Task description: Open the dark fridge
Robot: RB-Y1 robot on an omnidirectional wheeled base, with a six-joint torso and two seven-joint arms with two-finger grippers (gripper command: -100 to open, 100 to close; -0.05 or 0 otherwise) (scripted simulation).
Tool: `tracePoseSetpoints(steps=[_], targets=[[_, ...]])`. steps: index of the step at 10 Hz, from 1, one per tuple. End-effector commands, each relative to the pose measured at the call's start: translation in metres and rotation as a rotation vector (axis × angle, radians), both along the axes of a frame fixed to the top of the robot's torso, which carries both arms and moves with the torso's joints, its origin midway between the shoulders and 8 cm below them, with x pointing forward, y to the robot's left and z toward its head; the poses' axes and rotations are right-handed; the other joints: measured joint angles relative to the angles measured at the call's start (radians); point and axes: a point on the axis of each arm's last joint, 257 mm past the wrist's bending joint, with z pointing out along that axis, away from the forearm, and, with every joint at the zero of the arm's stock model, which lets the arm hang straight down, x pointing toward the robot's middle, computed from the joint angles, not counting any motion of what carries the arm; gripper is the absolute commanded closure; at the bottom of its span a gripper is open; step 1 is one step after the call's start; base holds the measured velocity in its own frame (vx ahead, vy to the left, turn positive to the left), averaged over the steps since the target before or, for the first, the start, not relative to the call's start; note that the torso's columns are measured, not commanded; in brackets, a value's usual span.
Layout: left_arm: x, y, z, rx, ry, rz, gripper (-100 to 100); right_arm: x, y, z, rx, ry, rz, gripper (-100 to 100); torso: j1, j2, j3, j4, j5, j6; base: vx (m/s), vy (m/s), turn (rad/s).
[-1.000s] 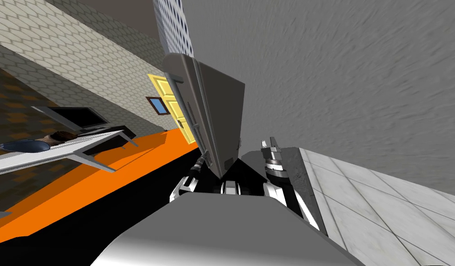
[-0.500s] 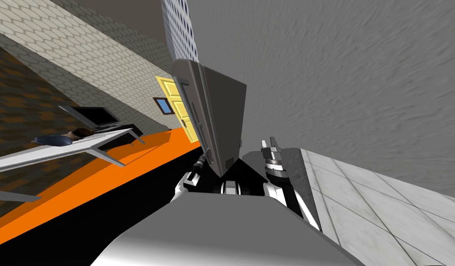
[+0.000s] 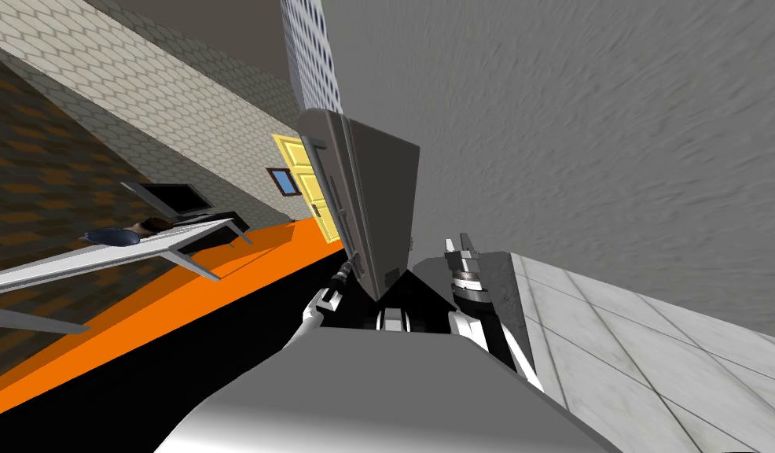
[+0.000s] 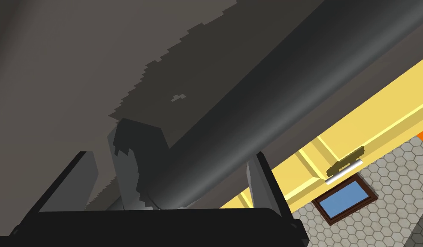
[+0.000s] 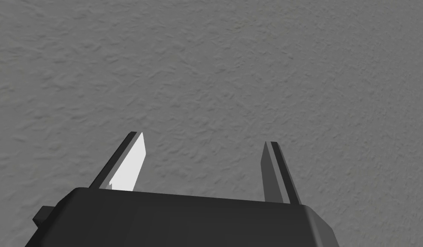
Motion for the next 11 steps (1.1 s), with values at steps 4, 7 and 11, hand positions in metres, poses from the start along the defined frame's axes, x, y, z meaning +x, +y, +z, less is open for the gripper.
tracePoseSetpoints(steps=[4, 7, 11], targets=[[0.035, -0.011, 0.006, -0.005, -0.011, -0.045, -100, 0.000, 0.000, 0.000, 0.000, 0.000, 0.000, 0, -0.001, 0.003, 0.001, 0.002, -0.001, 0.000, -0.033, -0.025, 0.055], [0.051, -0.013, 0.013, -0.003, -0.023, -0.061, -100, 0.000, 0.000, 0.000, 0.000, 0.000, 0.000, 0, 0.000, 0.004, 0.002, 0.004, -0.003, -0.002, -0.022, -0.007, 0.052], [0.066, -0.008, 0.008, 0.001, -0.001, -0.063, -100, 0.000, 0.000, 0.000, 0.000, 0.000, 0.000, 0, 0.003, 0.003, 0.001, 0.003, -0.003, -0.007, -0.014, -0.003, 0.045]])
